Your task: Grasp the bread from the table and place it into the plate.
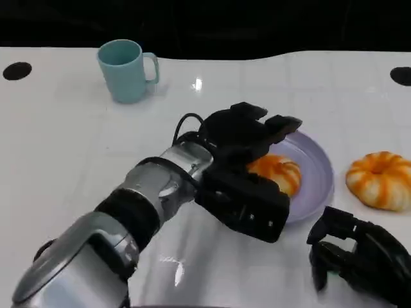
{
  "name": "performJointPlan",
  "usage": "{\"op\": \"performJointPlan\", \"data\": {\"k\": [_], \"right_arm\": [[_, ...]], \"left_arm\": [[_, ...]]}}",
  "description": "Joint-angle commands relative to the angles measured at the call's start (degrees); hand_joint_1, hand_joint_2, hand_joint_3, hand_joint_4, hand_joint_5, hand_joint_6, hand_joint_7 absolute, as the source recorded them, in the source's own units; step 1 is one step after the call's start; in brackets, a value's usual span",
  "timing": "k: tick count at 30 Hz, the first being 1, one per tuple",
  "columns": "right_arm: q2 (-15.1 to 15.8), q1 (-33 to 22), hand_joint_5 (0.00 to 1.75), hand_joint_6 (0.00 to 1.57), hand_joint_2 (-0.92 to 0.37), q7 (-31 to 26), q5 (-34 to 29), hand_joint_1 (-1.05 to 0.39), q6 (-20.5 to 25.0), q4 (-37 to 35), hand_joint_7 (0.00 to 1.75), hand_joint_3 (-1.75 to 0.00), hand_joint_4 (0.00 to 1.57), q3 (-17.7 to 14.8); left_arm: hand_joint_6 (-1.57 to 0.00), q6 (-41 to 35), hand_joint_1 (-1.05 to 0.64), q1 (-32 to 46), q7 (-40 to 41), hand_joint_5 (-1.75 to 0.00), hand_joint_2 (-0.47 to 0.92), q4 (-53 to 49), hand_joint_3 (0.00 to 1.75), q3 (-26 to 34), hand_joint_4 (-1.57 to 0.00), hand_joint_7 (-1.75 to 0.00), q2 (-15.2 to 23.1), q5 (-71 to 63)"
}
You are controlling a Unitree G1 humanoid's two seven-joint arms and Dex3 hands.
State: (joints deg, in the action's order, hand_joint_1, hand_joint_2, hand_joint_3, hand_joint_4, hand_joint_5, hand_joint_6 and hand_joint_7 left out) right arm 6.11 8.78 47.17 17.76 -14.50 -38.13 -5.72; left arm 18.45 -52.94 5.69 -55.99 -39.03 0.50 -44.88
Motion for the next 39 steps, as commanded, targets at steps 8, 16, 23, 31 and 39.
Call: {"op": "performJointPlan", "data": {"k": [8,16,23,31,39], "right_arm": [[0.7,0.2,1.75,0.67,-0.92,0.7,0.2,-0.58,-0.5,-2.9,1.49,-0.19,0.7,-0.7],[0.7,0.5,1.75,0.66,-0.92,0.6,0.1,-0.58,-0.9,-3.5,1.49,-0.2,0.7,-1.0],[0.8,0.0,1.75,0.67,-0.92,-0.4,0.2,-0.58,0.6,-2.0,1.49,-0.18,0.71,-0.7],[0.8,-0.7,1.75,0.66,-0.92,-0.8,0.1,-0.57,2.2,-0.1,1.5,-0.17,0.7,-0.4],[0.9,-1.2,1.75,0.66,-0.92,-1.4,-0.6,-0.57,2.0,1.4,1.51,-0.2,0.7,0.2]], "left_arm": [[0.0,2.1,-1.01,6.3,-2.6,-0.32,0.92,8.8,0.68,3.3,0.0,-0.21,5.6,3.1],[-0.2,13.2,-0.65,21.4,-4.7,-0.68,0.92,22.4,0.45,13.2,-0.17,-0.31,12.0,17.3],[-0.35,20.2,-0.59,30.7,-8.4,-1.04,0.92,26.7,0.52,19.0,-0.22,-0.53,12.4,28.2],[-0.45,24.9,-0.62,40.2,-17.9,-1.26,0.92,29.2,0.51,23.7,-0.38,-0.83,9.5,46.2],[-0.38,19.4,-0.64,48.4,-24.1,-1.34,0.92,37.6,0.57,27.5,-0.44,-1.14,8.3,54.3]]}}
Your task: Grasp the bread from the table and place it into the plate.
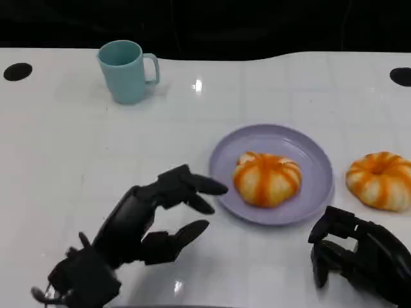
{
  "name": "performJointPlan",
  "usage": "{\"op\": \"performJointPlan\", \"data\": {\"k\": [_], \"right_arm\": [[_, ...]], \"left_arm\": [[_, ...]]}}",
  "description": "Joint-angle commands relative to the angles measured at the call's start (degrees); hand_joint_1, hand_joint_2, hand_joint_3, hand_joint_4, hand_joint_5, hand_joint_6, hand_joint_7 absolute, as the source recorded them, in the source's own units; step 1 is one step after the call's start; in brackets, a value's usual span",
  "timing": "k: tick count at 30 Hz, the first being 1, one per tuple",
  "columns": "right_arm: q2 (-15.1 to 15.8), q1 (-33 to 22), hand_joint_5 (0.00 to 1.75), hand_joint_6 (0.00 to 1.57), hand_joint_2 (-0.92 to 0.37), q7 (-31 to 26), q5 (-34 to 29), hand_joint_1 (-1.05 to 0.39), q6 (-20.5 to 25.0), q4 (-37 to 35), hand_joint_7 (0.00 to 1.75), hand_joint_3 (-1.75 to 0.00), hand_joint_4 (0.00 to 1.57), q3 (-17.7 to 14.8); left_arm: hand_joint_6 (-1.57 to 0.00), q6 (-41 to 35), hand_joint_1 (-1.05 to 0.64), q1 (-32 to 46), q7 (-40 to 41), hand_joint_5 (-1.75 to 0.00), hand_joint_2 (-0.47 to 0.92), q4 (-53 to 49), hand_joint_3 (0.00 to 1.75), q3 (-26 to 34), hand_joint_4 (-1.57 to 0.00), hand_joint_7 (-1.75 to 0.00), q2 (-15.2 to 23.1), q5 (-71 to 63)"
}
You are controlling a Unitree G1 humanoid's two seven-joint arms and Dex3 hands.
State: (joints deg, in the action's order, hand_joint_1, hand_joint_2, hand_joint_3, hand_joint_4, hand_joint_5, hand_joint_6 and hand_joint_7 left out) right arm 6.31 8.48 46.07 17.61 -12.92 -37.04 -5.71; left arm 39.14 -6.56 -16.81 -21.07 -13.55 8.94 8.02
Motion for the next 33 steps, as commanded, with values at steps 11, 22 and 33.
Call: {"op": "performJointPlan", "data": {"k": [11,22,33], "right_arm": [[0.6,-1.1,1.75,0.68,-0.92,0.1,0.3,-0.56,1.5,1.2,1.48,-0.19,0.72,0.0],[0.7,-1.5,1.75,0.68,-0.92,-0.1,0.2,-0.57,2.8,2.4,1.48,-0.19,0.72,-0.1],[0.8,-2.5,1.75,0.69,-0.92,-0.6,-0.1,-0.57,3.3,4.1,1.47,-0.18,0.72,0.3]], "left_arm": [[-0.44,-8.2,-0.72,10.9,-3.9,-1.61,0.92,7.1,0.59,5.4,-0.46,-1.42,-4.6,7.1],[-0.52,-11.2,-0.74,13.7,-11.1,-1.75,0.92,5.2,0.53,9.7,-0.69,-1.67,-8.2,14.9],[-0.58,-19.4,-0.72,16.1,-13.9,-1.75,0.92,7.7,0.47,12.3,-0.84,-1.74,-11.4,19.7]]}}
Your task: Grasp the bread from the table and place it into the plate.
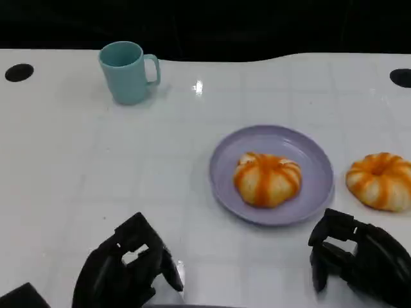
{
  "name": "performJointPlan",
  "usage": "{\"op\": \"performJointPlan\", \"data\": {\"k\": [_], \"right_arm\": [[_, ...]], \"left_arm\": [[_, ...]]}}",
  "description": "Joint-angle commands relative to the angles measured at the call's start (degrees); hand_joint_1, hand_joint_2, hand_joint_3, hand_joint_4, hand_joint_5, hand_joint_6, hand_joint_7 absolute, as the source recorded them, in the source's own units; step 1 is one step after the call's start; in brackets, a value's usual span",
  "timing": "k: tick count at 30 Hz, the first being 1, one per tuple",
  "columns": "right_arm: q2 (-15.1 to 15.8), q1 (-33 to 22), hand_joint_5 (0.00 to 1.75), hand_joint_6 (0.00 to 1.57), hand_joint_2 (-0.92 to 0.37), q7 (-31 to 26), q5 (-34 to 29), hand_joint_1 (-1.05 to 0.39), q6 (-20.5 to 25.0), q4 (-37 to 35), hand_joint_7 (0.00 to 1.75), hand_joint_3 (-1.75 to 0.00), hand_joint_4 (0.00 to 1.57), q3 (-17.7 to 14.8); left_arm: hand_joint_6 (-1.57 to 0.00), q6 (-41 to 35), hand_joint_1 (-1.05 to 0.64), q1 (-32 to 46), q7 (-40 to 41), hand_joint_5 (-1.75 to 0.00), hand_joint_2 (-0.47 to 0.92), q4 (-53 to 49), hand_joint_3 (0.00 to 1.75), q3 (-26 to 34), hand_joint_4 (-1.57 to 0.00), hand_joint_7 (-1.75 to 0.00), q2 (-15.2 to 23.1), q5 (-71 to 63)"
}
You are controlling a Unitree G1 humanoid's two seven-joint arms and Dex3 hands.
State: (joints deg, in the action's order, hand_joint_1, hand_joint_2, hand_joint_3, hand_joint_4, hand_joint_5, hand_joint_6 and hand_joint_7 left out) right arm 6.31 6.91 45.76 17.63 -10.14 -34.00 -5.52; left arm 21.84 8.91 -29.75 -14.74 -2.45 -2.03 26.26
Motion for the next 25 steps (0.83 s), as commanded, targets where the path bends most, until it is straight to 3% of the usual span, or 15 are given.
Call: {"op": "performJointPlan", "data": {"k": [1,8,25], "right_arm": [[0.8,-1.0,1.75,0.69,-0.92,-0.3,-0.1,-0.58,0.5,1.2,1.47,-0.18,0.72,0.1],[0.8,-0.8,1.75,0.68,-0.92,0.3,-0.1,-0.58,-0.7,0.5,1.47,-0.2,0.72,0.0],[1.1,-0.2,1.75,0.68,-0.92,0.6,-0.1,-0.57,-1.8,-1.5,1.48,-0.18,0.72,-0.3]], "left_arm": [[-0.6,-3.0,-0.72,0.7,-0.9,-1.75,0.92,1.7,0.45,1.5,-0.85,-1.72,-0.6,1.7],[-0.65,-6.3,-0.72,0.6,-1.8,-1.75,0.92,2.4,0.42,3.3,-0.86,-1.7,-1.9,3.3],[-0.63,-3.4,-0.73,-0.7,-3.8,-1.75,0.92,0.0,0.43,5.4,-0.84,-1.72,-3.3,0.7]]}}
